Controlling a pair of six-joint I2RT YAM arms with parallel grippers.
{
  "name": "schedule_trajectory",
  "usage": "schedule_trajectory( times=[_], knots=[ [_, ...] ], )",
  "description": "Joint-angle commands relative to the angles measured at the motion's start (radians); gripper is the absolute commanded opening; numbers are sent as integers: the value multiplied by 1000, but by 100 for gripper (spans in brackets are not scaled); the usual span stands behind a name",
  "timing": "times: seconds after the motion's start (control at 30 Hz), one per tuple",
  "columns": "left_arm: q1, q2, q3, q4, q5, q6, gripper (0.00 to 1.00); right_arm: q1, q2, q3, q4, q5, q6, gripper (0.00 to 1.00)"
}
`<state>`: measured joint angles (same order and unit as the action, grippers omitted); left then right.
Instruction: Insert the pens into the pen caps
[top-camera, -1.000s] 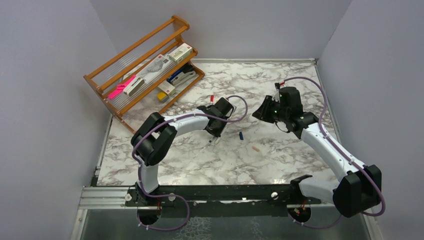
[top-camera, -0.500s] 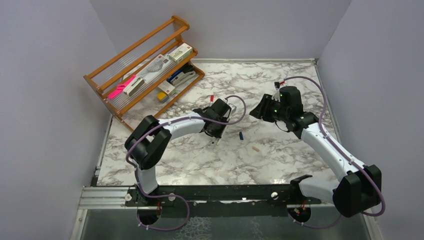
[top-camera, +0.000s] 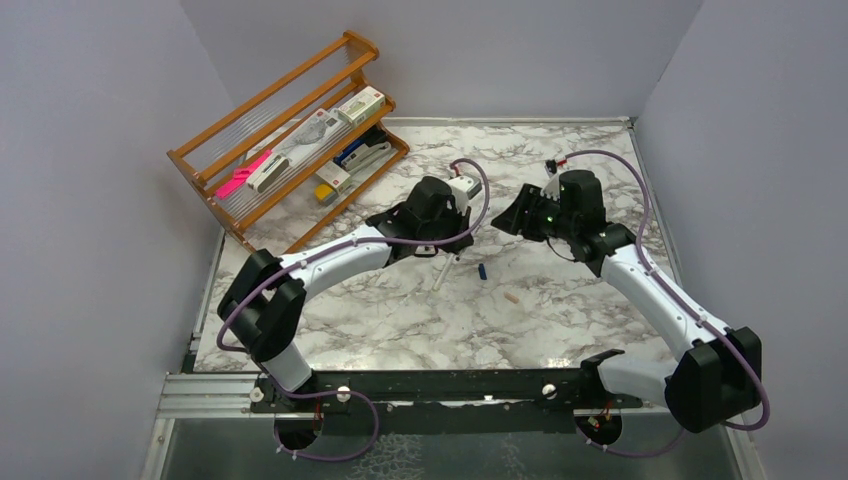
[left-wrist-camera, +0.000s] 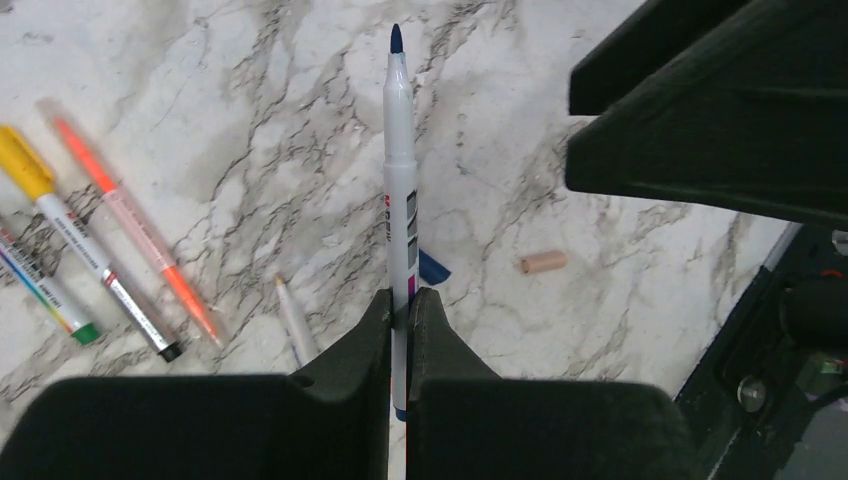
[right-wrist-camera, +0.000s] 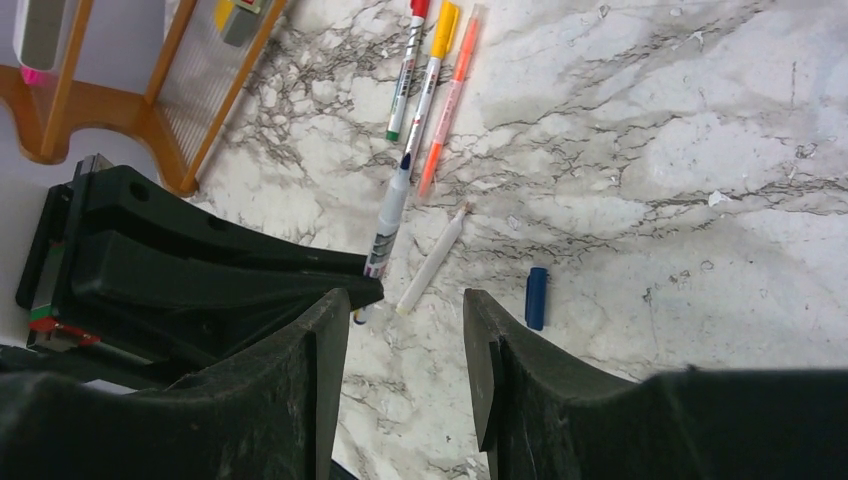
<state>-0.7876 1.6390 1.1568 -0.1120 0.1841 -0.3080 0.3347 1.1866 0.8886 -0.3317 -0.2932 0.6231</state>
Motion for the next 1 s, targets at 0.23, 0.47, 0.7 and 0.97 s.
schedule_trajectory(
  times=[0.23,0.47,0.7,0.97],
  knots=[
    [-11,-42,-43,158,213,-23,0,4,14,-14,72,-67,7,46],
    [-19,-35,-34,176,251,-23,0,3,30,-16,74,-60,6,46],
    [-28,-38,-27,195,280,-27,0,4,42,-13,74,-53,5,44],
    [-30,-29,-17,204,308,-29,0,4,36,-15,73,-65,9,4]
  ],
)
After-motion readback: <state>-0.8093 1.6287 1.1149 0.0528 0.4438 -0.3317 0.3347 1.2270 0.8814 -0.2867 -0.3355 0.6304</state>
